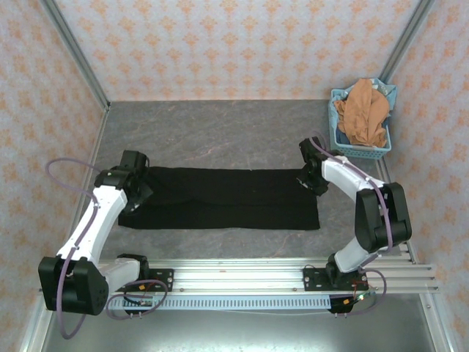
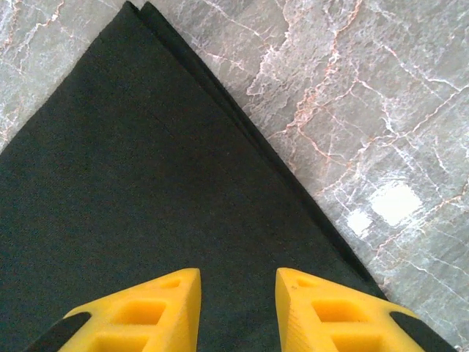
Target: Fold and stack the t-shirts
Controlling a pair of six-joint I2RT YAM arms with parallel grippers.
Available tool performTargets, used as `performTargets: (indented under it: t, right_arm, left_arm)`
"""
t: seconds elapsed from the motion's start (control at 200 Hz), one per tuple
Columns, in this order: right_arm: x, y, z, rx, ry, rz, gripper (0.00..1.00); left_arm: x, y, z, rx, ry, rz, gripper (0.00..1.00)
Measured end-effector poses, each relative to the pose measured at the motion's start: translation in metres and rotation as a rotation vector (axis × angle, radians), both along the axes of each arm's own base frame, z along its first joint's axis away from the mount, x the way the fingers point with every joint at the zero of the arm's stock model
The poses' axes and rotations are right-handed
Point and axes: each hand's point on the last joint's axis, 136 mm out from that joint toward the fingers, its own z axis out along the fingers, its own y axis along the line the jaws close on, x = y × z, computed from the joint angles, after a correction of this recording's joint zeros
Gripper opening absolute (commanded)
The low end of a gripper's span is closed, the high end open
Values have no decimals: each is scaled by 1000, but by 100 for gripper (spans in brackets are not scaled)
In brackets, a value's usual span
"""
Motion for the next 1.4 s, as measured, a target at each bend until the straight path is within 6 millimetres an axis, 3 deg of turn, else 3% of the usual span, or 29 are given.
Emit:
performTargets:
  t: [0.2, 0.275, 0.35, 0.45, 0.545, 0.655, 0.841, 1.076, 1.141, 1.301, 1.401]
  right_arm:
    - [9, 3, 4, 8, -17, 1, 32]
    - [13, 6, 6, 21, -32, 9, 32]
    - [18, 11, 5, 45, -41, 24, 32]
    - [25, 22, 0, 91, -40, 59, 32]
    - [35, 32, -6, 129, -34, 93, 32]
    - [42, 42, -14, 164, -15, 121, 32]
    - [49, 48, -21, 184, 3, 136, 32]
    - [61, 49, -25, 171, 11, 131, 33]
    - [65, 48, -25, 160, 12, 125, 33]
    - [74, 43, -27, 124, 21, 109, 33]
    - [74, 37, -29, 97, 39, 90, 33]
  left_arm:
    - [18, 6, 27, 2, -86, 42, 61]
    - [25, 20, 32, 0, -105, 95, 65]
    - [46, 37, 32, -19, -137, 152, 67]
    - [90, 51, 16, -107, -142, 187, 66]
    - [141, 63, -11, -171, -119, 173, 62]
    - [170, 71, -45, -213, -62, 147, 59]
    - [181, 86, -79, -244, 8, 118, 51]
    - [181, 87, -96, -252, 49, 90, 37]
    - [182, 87, -100, -255, 56, 82, 30]
    - [183, 86, -104, -262, 63, 75, 0]
    - [183, 88, -103, -249, 63, 66, 0]
